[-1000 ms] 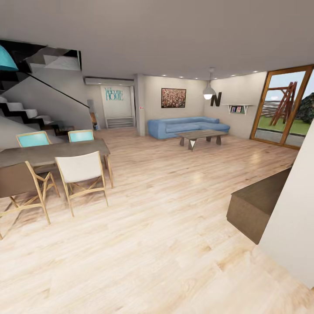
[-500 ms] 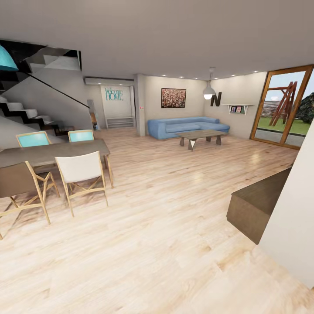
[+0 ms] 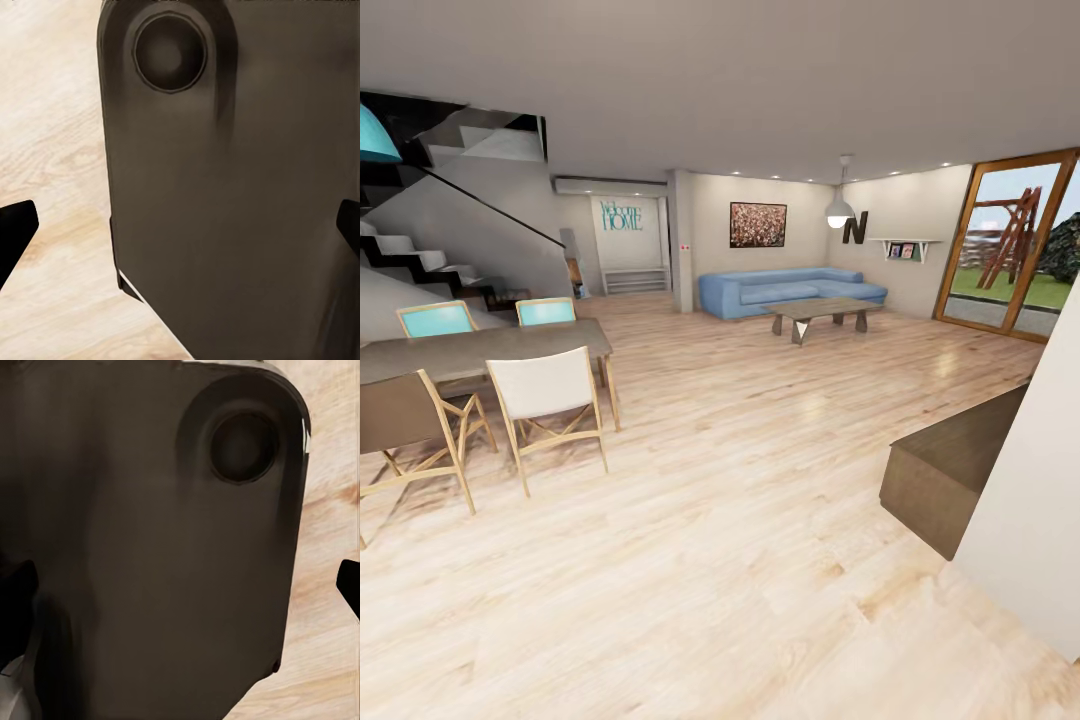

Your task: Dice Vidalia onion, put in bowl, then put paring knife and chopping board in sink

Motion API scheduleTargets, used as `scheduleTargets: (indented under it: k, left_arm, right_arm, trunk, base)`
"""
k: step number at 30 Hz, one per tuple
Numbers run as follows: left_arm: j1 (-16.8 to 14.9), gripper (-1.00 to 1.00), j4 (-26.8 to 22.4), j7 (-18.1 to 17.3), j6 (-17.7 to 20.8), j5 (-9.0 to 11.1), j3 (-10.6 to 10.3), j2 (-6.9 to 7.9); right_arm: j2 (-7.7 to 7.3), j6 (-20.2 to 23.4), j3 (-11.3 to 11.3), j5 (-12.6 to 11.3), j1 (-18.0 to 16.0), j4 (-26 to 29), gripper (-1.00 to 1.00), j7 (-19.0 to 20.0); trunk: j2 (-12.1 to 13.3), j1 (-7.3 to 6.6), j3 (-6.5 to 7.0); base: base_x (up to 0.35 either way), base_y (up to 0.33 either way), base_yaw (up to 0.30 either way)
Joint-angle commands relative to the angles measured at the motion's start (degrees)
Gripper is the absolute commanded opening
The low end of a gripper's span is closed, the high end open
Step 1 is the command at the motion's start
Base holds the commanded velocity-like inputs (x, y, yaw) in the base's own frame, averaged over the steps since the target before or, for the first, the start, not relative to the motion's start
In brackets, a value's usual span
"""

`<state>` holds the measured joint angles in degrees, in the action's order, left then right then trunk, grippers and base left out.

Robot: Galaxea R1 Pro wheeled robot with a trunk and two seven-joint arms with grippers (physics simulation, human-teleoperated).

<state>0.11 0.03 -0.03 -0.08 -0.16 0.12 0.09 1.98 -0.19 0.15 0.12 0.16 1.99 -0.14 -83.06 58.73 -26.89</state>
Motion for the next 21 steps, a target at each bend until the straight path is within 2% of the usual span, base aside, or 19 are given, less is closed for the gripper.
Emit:
scheduleTargets:
  k: [1,6,10,18,21]
  left_arm:
    - [-0.01,1.00,-0.04,-0.09,-0.04,-0.02,0.01,0.03]
    - [-0.02,1.00,-0.13,-0.21,-0.20,-0.07,0.03,0.07]
    - [-0.01,1.00,-1.32,-0.21,-0.25,-0.10,0.07,0.08]
    - [-0.01,1.00,-5.19,0.00,-0.27,-0.02,0.13,0.03]
    - [-0.02,1.00,-9.44,0.03,-0.27,-0.02,0.14,0.00]
  right_arm:
    - [-0.02,-0.78,0.01,0.03,0.02,0.15,1.00,-0.02]
    - [0.06,-6.86,0.02,0.03,0.02,0.23,1.00,-0.03]
    - [0.23,-9.71,0.00,-0.13,0.02,0.26,1.00,-0.04]
    - [0.20,-10.81,-0.05,-0.09,0.02,0.34,1.00,0.01]
    - [0.00,-10.87,0.01,0.04,0.02,2.11,1.00,-0.05]
  trunk:
    - [-0.02,0.00,-0.03]
    - [-0.02,0.00,-0.03]
    - [-0.02,0.00,-0.03]
    - [-0.02,0.00,-0.03]
    - [-0.02,0.00,-0.03]
  base:
    - [0.000,0.000,0.000]
    - [0.000,0.000,0.000]
    - [0.000,0.000,0.000]
    - [0.000,0.000,0.000]
    - [0.000,0.000,0.000]
